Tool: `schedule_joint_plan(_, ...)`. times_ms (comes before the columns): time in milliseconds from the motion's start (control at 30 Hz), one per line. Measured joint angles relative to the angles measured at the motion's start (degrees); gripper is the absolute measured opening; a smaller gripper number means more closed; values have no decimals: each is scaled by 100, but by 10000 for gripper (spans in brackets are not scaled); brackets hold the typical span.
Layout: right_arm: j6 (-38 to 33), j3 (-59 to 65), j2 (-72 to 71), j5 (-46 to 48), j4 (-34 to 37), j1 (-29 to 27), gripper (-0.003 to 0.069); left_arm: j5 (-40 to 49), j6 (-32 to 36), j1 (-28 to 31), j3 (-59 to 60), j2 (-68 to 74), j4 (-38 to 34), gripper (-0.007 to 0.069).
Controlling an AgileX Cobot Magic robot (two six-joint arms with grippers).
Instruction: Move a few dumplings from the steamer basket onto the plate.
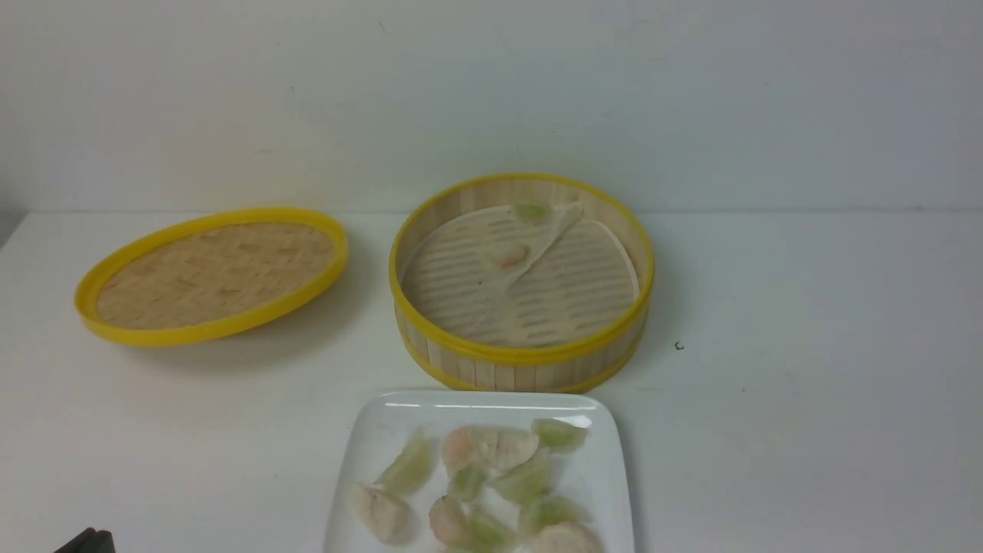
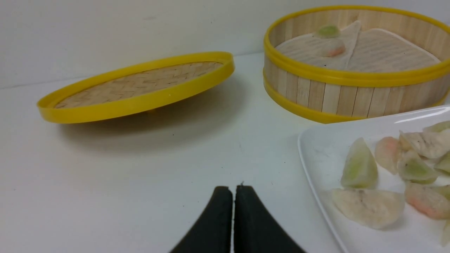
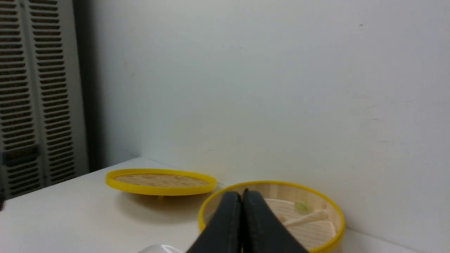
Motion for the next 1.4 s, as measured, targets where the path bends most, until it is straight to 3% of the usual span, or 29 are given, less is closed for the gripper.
schedule_joint_plan(100, -6, 407, -3, 0, -113, -1142, -15, 0, 0, 0, 0, 0, -6, -6)
schedule_joint_plan(133, -6, 407, -3, 0, -113, -1142, -15, 0, 0, 0, 0, 0, -6, -6)
schedule_joint_plan(200, -18, 912, -3, 5, -217, -2128, -15, 0, 0, 0, 0, 0, -6, -6)
schedule_joint_plan(233, -18, 952, -3, 5, -228, -2192, -15, 0, 0, 0, 0, 0, -6, -6)
schedule_joint_plan(300, -18, 1435, -3, 17, -275, -2908, -15, 0, 0, 0, 0, 0, -6, -6)
schedule_joint_plan(400, -9, 1815, -3, 149, -290, -3346, -15, 0, 0, 0, 0, 0, -6, -6)
schedule_joint_plan(1400, -3, 1822, -3, 113, -317, -3448, -15, 0, 0, 0, 0, 0, -6, -6)
